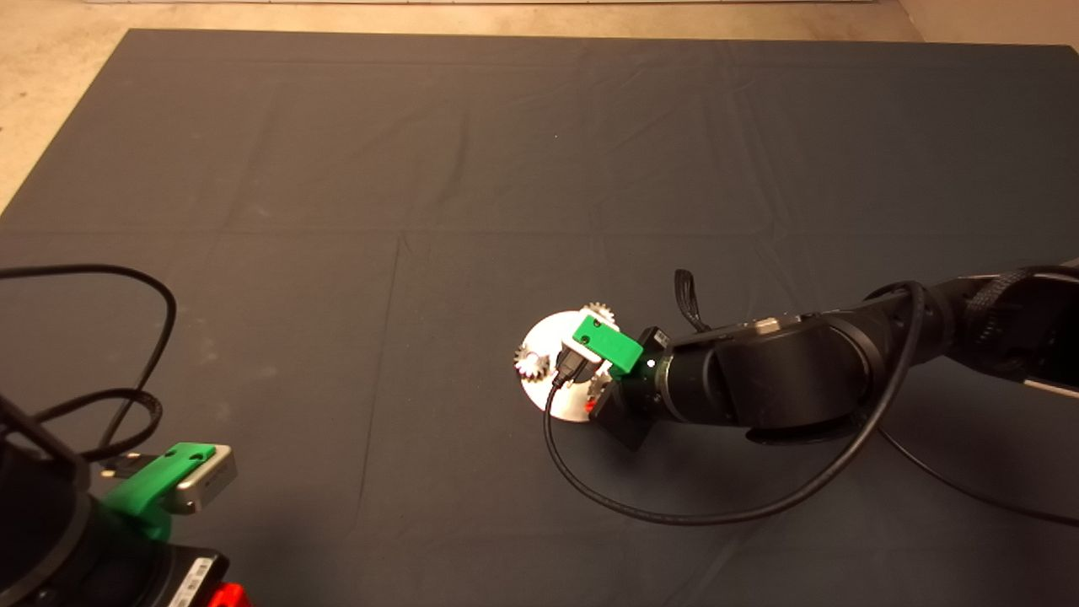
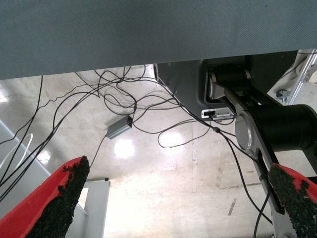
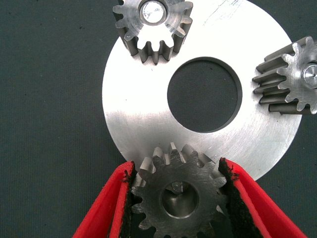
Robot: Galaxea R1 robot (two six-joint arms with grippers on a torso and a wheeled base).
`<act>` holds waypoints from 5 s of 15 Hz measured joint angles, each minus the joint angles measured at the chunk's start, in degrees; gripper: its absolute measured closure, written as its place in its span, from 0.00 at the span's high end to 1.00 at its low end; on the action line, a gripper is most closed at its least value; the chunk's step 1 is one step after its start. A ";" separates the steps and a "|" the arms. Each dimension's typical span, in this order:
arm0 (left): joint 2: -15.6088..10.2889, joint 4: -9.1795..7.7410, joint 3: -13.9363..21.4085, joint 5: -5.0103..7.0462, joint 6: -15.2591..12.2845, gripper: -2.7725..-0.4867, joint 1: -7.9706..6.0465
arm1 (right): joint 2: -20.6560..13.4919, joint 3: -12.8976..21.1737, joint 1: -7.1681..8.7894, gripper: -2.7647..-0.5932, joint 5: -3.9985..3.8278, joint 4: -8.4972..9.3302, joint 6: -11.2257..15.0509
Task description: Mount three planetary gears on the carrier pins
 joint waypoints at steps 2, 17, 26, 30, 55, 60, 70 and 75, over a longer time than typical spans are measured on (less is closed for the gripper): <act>0.00 0.02 0.00 0.00 0.00 0.93 0.00 | 0.00 0.00 -0.02 0.23 0.00 0.01 0.00; -0.02 0.02 0.00 0.00 -0.22 0.93 0.00 | -1.12 0.13 -0.13 0.23 1.23 -0.25 -0.07; -0.02 0.02 0.00 0.00 -0.62 0.93 0.00 | -2.01 0.22 -0.16 0.23 1.32 -0.26 -0.07; -0.02 0.02 0.00 0.00 -0.62 0.93 0.00 | -1.93 0.33 -0.16 0.23 1.31 -0.26 -0.05; 0.00 0.02 0.00 -0.02 -0.85 0.93 0.00 | -1.23 0.33 -1.10 0.32 0.41 -0.91 -0.29; 0.00 0.01 0.00 0.00 -0.85 0.93 0.00 | -1.23 0.33 -1.10 0.45 0.41 -0.91 -0.29; -0.02 0.02 0.00 -0.02 -0.90 0.93 0.02 | -6.41 9.11 -1.13 0.61 0.86 -0.18 1.29; 0.00 0.08 0.00 -0.02 -0.77 0.99 0.01 | -21.17 16.32 -2.36 0.67 -0.04 7.75 4.06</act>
